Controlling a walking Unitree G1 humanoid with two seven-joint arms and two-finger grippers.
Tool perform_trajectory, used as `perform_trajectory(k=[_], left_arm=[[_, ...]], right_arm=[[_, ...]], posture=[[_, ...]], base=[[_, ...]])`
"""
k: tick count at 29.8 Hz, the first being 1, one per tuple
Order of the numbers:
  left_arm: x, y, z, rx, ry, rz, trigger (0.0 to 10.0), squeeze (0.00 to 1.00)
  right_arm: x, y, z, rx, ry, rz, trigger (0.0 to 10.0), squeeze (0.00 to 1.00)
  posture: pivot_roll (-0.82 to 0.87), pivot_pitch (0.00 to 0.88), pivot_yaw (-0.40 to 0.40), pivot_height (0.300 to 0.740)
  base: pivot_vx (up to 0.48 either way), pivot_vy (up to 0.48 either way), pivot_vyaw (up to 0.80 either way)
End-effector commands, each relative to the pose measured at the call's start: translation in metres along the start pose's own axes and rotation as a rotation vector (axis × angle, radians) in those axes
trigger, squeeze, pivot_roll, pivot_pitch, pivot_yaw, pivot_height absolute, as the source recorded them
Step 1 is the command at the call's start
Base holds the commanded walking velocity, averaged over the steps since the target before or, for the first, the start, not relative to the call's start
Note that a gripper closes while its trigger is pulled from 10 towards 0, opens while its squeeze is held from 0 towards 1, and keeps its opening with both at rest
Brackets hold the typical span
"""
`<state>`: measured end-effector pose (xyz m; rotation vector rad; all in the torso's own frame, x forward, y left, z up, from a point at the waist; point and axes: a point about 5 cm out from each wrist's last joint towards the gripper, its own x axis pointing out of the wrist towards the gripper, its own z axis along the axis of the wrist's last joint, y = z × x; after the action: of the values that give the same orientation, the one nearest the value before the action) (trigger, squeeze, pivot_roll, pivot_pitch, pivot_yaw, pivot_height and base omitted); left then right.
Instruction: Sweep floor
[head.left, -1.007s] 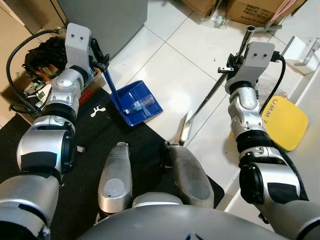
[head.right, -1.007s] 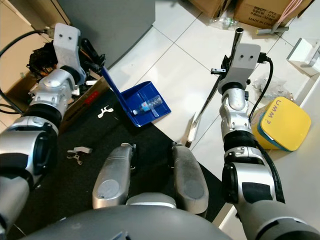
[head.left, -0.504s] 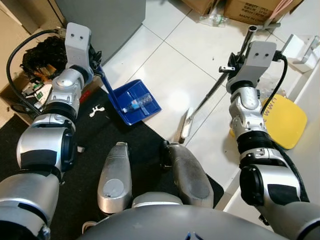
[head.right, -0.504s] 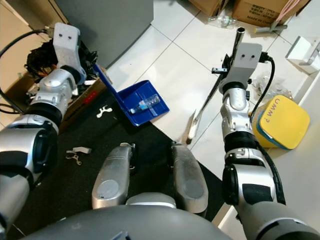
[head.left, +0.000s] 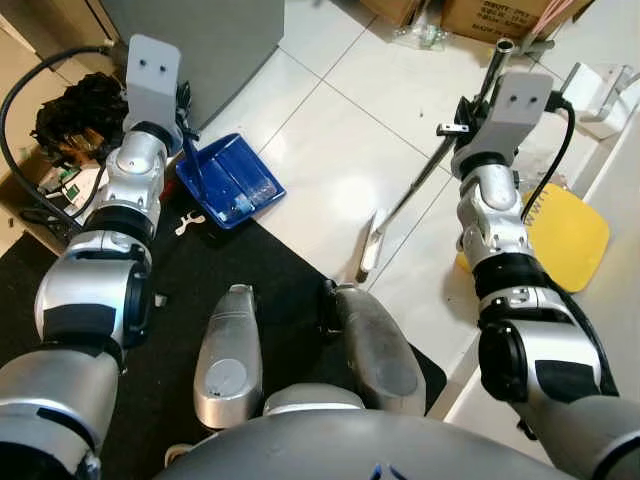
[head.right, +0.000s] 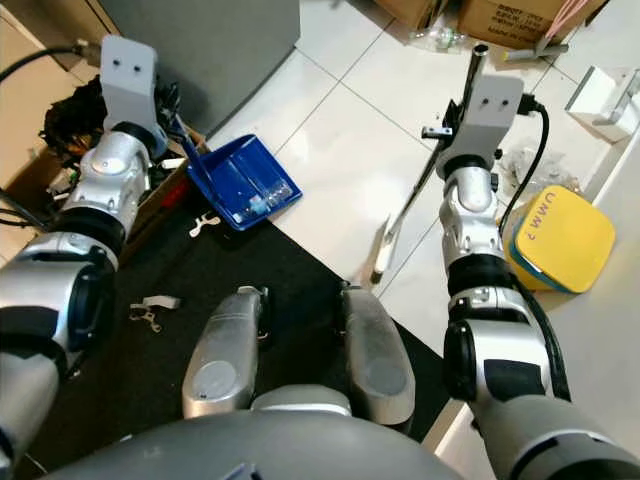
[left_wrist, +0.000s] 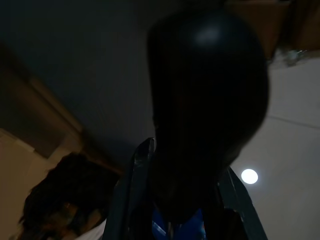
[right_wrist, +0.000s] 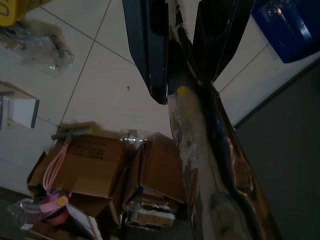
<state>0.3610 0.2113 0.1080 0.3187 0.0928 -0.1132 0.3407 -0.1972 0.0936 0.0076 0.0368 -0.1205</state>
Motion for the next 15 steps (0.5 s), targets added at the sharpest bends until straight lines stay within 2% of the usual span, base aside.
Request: perform_trajectory(k=[1,10,11,12,15], left_arm=[[0.001,-0.001,0.021,0.001,-0.135,-0.049,10.0,0.00],[-0.006,0.008,0.040,-0.095,-0.251,-0.049,10.0,0.00],[-0.010,0.003,0.051,-0.155,-0.306,-0.087,10.0,0.00],[-0.011,0.000,0.056,-0.176,-0.330,-0.112,10.0,0.00],[-0.015,-0.007,0.066,-0.196,-0.373,-0.156,10.0,0.00]], right_arm=[[0.003,0.000,0.003,-0.022,-0.013,0.001,10.0,0.00],[0.011,0.004,0.012,-0.022,-0.031,0.012,10.0,0.00],[0.014,0.004,0.016,-0.022,-0.038,0.013,10.0,0.00],[0.015,0.004,0.017,-0.023,-0.040,0.012,10.0,0.00],[0.017,0.004,0.019,-0.024,-0.044,0.010,10.0,0.00]], posture=[[0.16,0.105,-0.037,0.740],[0.19,0.048,-0.047,0.740],[0.20,0.023,-0.051,0.740],[0.20,0.023,-0.051,0.740],[0.20,0.012,-0.054,0.740]], base=[[0.000,0.000,0.00],[0.000,0.000,0.00],[0.000,0.000,0.00],[0.000,0.000,0.00],[0.000,0.000,0.00]])
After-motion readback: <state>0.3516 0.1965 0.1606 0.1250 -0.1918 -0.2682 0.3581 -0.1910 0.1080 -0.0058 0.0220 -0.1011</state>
